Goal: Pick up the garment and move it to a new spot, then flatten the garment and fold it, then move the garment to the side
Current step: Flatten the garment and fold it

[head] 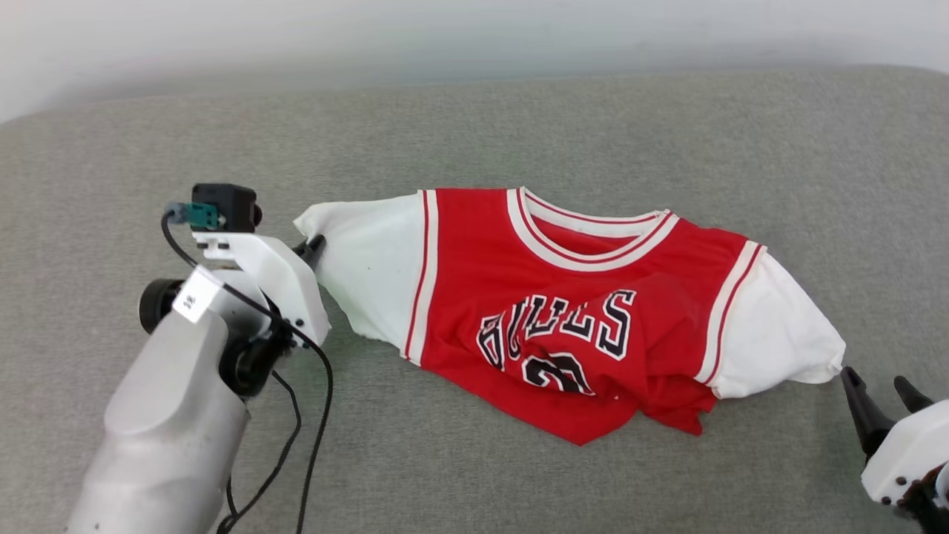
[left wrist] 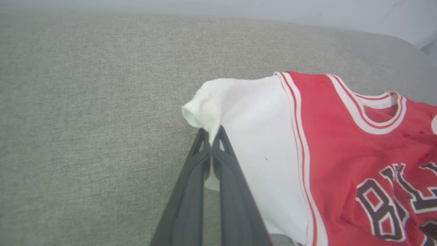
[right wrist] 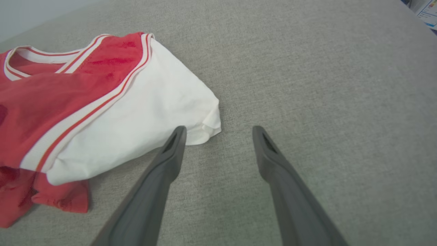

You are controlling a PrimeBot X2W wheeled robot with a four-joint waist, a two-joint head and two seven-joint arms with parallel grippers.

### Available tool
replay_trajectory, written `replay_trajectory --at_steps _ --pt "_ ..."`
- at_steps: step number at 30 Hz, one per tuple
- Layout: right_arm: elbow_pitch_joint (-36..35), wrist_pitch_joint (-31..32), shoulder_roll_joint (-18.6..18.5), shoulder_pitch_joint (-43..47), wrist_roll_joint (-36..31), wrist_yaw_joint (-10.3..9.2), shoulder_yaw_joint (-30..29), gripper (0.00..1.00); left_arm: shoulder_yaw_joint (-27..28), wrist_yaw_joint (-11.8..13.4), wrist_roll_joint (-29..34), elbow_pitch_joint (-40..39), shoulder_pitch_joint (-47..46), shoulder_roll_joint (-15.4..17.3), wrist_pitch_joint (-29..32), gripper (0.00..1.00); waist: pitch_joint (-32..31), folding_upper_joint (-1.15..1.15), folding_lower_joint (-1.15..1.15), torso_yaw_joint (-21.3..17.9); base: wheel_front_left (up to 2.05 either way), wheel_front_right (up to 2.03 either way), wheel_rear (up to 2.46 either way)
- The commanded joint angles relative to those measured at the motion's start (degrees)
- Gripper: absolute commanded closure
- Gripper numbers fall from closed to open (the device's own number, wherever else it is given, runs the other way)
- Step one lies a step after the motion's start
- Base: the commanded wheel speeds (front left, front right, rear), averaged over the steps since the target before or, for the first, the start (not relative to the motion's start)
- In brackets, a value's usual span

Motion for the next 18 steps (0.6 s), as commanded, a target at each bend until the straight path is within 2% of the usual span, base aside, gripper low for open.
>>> replay_trajectory --at_steps 1,7,11,14,18 --pt "0.72 4.42 -1.68 -1.92 0.68 -0.02 -0.44 0.00 -0.25 0.81 0.14 -3.28 2.75 0.28 -0.20 1.00 -1.47 0.00 0.00 1.69 0.00 0.00 0.00" --pt "4.36 15.93 -6.17 -7.56 1.42 -0.02 0.73 0.00 -1.22 2.87 0.11 -13.19 7.54 0.49 1.79 1.00 -0.49 0.00 0.00 3.77 0.00 0.00 0.00" --pt "6.64 19.18 -7.73 -11.07 1.44 -0.02 2.56 0.00 -1.62 3.75 0.27 -17.70 8.71 0.89 2.89 1.00 1.05 0.00 0.00 4.67 0.00 0.00 0.00" --pt "9.83 23.19 -8.56 -13.72 1.22 -0.02 4.11 0.00 -2.00 4.11 0.38 -21.04 9.13 1.27 3.90 1.00 2.64 0.00 0.00 5.62 0.00 0.00 0.00" --pt "14.61 30.38 -7.62 -14.25 1.58 -0.01 5.91 0.00 -2.22 4.37 0.30 -23.57 9.17 1.53 4.28 1.00 3.75 0.00 0.00 6.59 0.00 0.00 0.00"
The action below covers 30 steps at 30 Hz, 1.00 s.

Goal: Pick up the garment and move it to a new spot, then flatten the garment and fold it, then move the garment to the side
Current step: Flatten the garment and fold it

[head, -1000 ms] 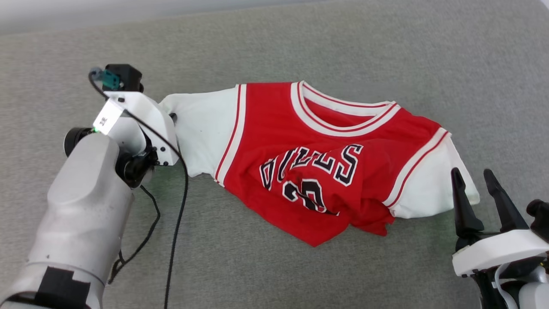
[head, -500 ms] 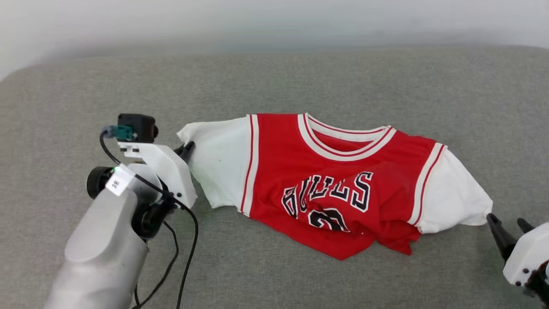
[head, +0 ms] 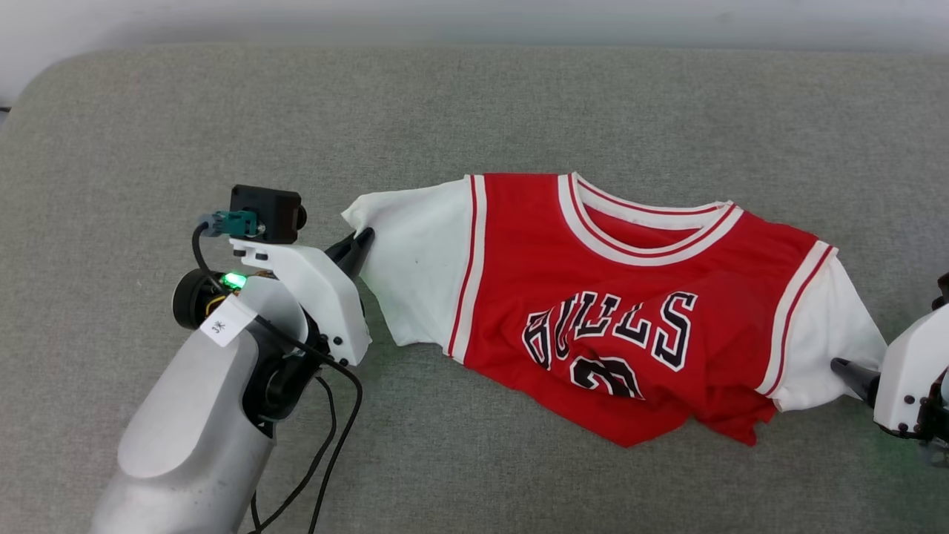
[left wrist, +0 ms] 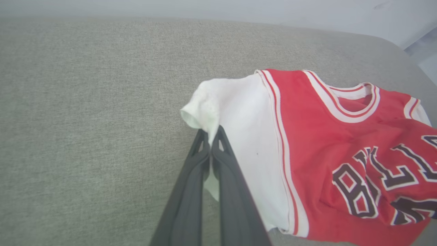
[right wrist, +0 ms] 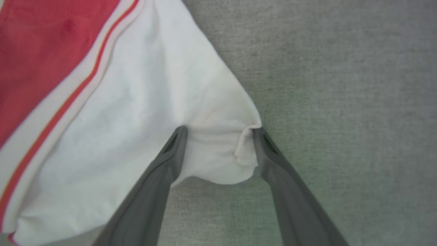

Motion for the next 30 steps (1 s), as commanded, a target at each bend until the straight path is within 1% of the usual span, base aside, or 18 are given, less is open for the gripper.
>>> replay_trajectory --at_steps 1,2,3,4,5,11,16,18,21,23,27,30 --pt "2.69 3.05 1.62 1.00 -0.04 0.01 0.95 0.00 0.04 0.31 0.19 -0.56 0.68 0.37 -0.17 1.00 0.58 0.00 0.00 0.61 0.00 0.00 0.00" --pt "3.62 4.83 2.26 1.37 -0.20 0.02 1.25 0.00 0.10 0.31 0.13 -0.88 0.81 0.46 -0.29 1.00 0.70 0.00 0.00 0.67 0.00 0.00 0.00" --pt "4.31 6.31 3.05 1.64 0.05 0.07 1.34 0.16 0.09 0.35 0.05 -1.21 0.95 0.43 -0.33 1.00 0.79 0.00 0.00 0.74 0.00 0.00 0.00" --pt "4.89 7.53 3.64 1.87 0.20 0.08 1.36 0.65 0.09 0.42 0.03 -1.48 0.97 0.39 -0.46 1.00 0.80 0.00 0.00 0.78 0.00 0.00 0.00" --pt "5.27 9.09 3.80 1.21 0.11 0.07 0.72 1.00 0.16 0.52 -0.07 -1.84 1.31 0.72 -0.66 1.00 0.49 0.00 0.00 0.66 0.00 0.00 0.00" --pt "2.33 6.57 2.09 -3.72 0.65 -0.02 -2.86 1.00 1.28 0.99 0.51 -2.06 0.36 1.25 -3.44 1.00 -1.29 0.00 0.00 0.13 0.00 0.00 0.00" --pt "-2.55 0.10 -0.03 -7.84 0.11 -0.02 -3.54 1.00 3.03 1.93 1.44 -1.60 -1.83 2.01 -6.84 1.00 -3.19 0.00 0.00 -0.37 0.00 0.00 0.00" --pt "-3.82 -2.89 -1.26 -9.49 -0.26 -0.02 -3.36 1.00 4.06 1.62 0.76 -0.98 -3.53 1.91 -8.01 1.00 -3.92 0.00 0.00 -0.44 0.00 0.00 0.00" --pt "-4.32 -6.55 -2.00 -12.70 -1.29 -0.02 -3.75 1.00 5.59 1.06 0.22 1.07 -6.76 2.42 -9.43 1.00 -4.59 0.00 0.00 -0.68 0.00 0.00 0.00" --pt "-3.72 -7.88 -2.62 -14.89 -2.45 -0.03 -4.09 1.00 6.46 0.77 -0.26 2.93 -9.69 1.97 -10.31 1.00 -4.61 0.00 0.00 -0.49 0.00 0.00 0.00" --pt "-3.20 -11.59 -3.19 -21.49 -4.91 -0.03 -4.03 1.00 8.00 -0.07 -0.08 7.33 -17.58 1.90 -12.85 1.00 -3.05 0.00 0.00 -0.34 0.00 0.00 0.00" --pt "-2.01 -14.98 -2.90 -27.77 -6.69 -0.03 -3.78 1.00 8.45 -0.55 0.95 11.20 -24.20 2.34 -14.68 1.00 -1.17 0.00 0.00 -0.75 0.00 0.00 0.00"
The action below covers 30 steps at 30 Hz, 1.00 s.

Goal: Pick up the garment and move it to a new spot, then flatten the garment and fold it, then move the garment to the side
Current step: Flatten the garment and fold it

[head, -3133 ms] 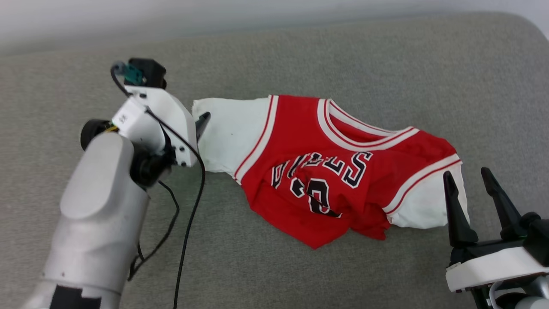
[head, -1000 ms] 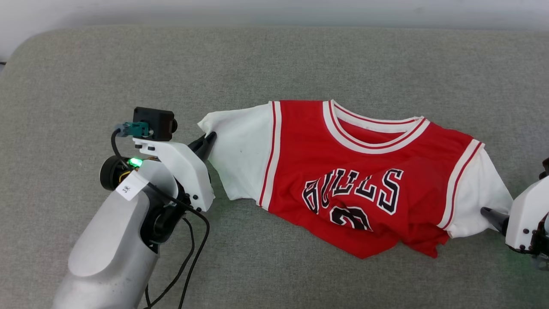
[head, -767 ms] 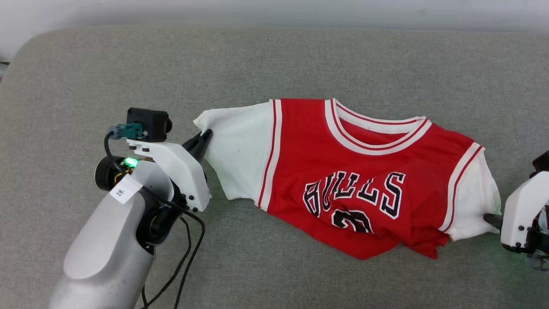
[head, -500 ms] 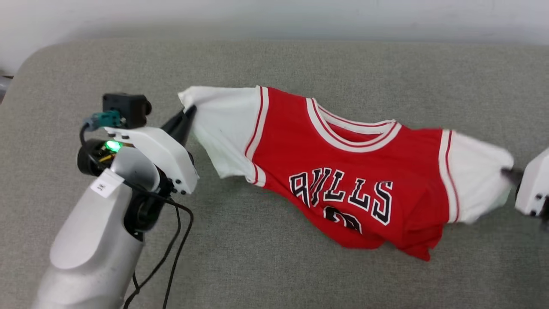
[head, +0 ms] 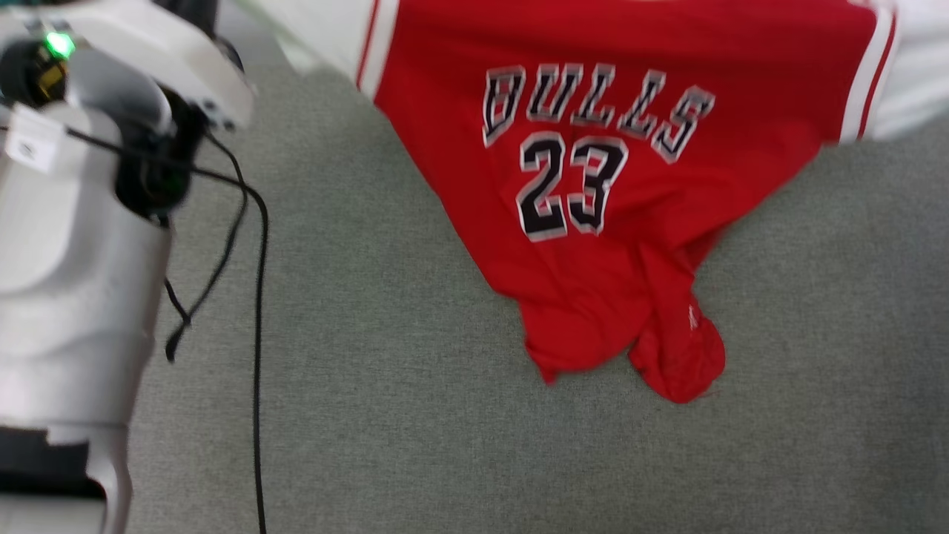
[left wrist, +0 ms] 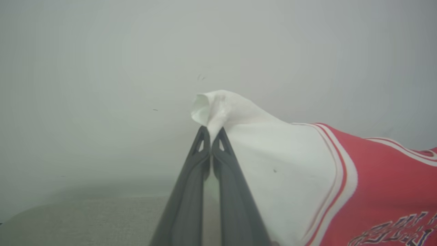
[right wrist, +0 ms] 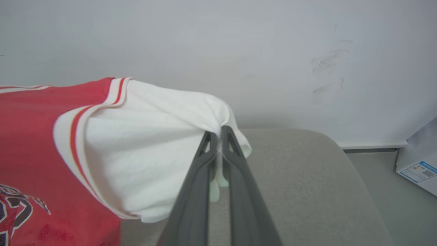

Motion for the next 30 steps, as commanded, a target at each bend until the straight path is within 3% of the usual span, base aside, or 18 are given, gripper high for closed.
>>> replay_trajectory --at_steps 1,12,18,23,30 --pt "0.94 -2.28 0.11 -4.26 -1.10 -0.09 -0.15 1.00 0.46 -0.21 0.87 2.02 -3.91 0.80 -1.41 1.00 1.91 0.00 0.00 -0.53 0.00 0.00 0.00" --pt "10.90 -17.04 1.58 -29.19 -6.55 -0.09 3.53 1.00 0.49 -1.46 6.08 11.64 -23.78 5.15 -8.81 1.00 8.90 0.00 0.00 -3.31 0.00 0.00 0.00" --pt "15.96 -21.09 1.99 -40.84 -7.58 -0.10 6.19 1.00 0.50 -2.46 7.47 14.96 -32.61 7.40 -11.47 1.00 12.64 0.00 0.00 -4.04 0.00 0.00 0.00" --pt "19.68 -22.65 3.03 -45.81 -7.72 -0.09 9.14 1.00 0.12 -3.05 7.32 17.99 -35.17 7.92 -12.38 1.00 15.34 0.00 0.00 -4.10 0.00 0.00 0.00" --pt "26.75 -25.97 5.73 -45.37 -6.97 -0.08 11.90 1.00 -0.49 -4.09 5.33 22.50 -31.71 5.86 -14.22 1.00 17.93 0.00 0.00 -3.53 0.00 0.00 0.00"
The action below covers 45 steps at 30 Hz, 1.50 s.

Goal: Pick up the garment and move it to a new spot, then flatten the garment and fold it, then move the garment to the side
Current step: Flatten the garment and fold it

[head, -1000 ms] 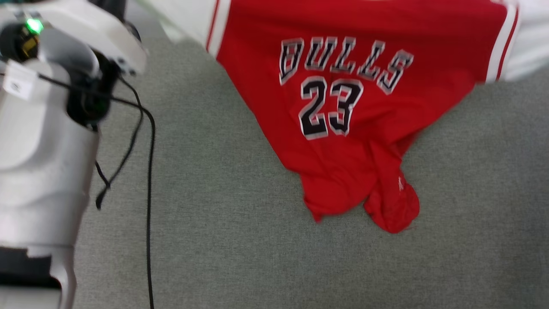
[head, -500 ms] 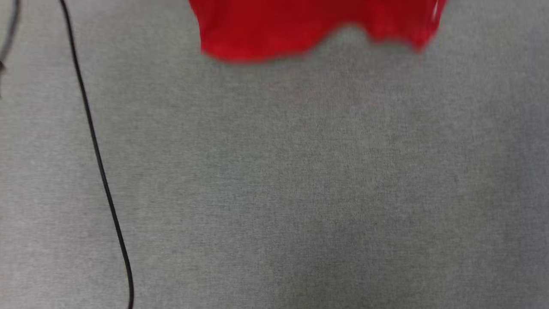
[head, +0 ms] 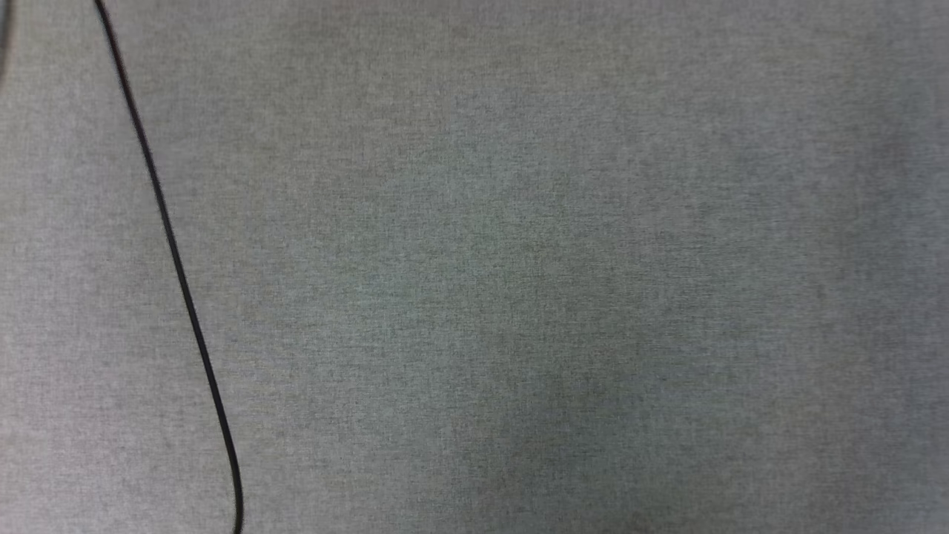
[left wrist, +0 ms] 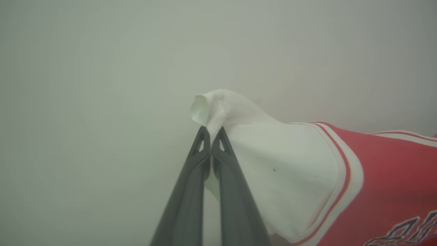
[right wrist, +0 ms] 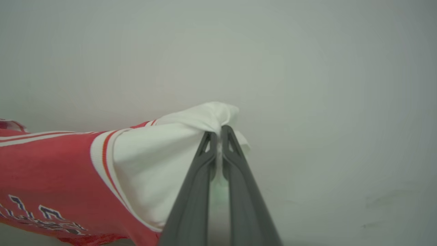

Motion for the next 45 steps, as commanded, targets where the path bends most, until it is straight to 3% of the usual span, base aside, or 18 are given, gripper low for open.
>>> replay_trajectory --at_steps 1,11,16,21,28,33,45 --pt "2.08 -1.13 0.90 1.03 0.74 -0.08 0.26 1.00 -0.26 -0.32 -0.96 1.52 1.90 -0.77 -0.38 1.00 0.97 0.00 -0.01 0.34 0.00 0.00 0.00" --pt "9.20 -6.05 2.75 11.33 6.08 -0.07 5.24 1.00 -3.40 -1.11 -5.81 4.43 12.72 -5.65 -2.31 1.00 1.21 0.00 -0.01 1.25 0.00 0.00 0.00" --pt "7.02 -9.86 1.43 25.67 12.64 -0.06 9.85 1.00 -5.42 -1.08 -8.28 0.03 26.79 -6.05 -3.61 1.00 -2.54 0.00 -0.01 1.37 0.00 0.00 0.00" --pt "3.46 -11.81 -0.35 36.35 16.63 -0.06 11.39 1.00 -2.55 -1.09 -8.40 -6.26 36.74 -5.50 -3.82 1.00 -5.65 0.00 -0.01 1.45 0.00 0.00 0.00" --pt "-5.70 -13.03 -2.24 54.87 20.65 -0.07 8.46 1.00 3.88 0.43 -5.23 -18.81 55.67 -6.84 -3.78 1.00 -11.20 0.00 -0.01 1.29 0.00 0.00 0.00" --pt "-13.66 -11.19 -1.45 67.82 20.17 -0.06 3.95 1.00 6.70 1.91 -4.17 -25.54 67.65 -8.96 -3.78 1.00 -15.27 0.00 -0.01 1.42 0.00 0.00 0.00" --pt "-35.69 -0.02 7.06 96.11 15.98 -0.08 -7.75 1.00 7.49 5.88 -4.49 -33.50 89.11 -11.19 -2.83 1.00 -24.75 0.00 -0.01 1.95 0.00 0.00 0.00"
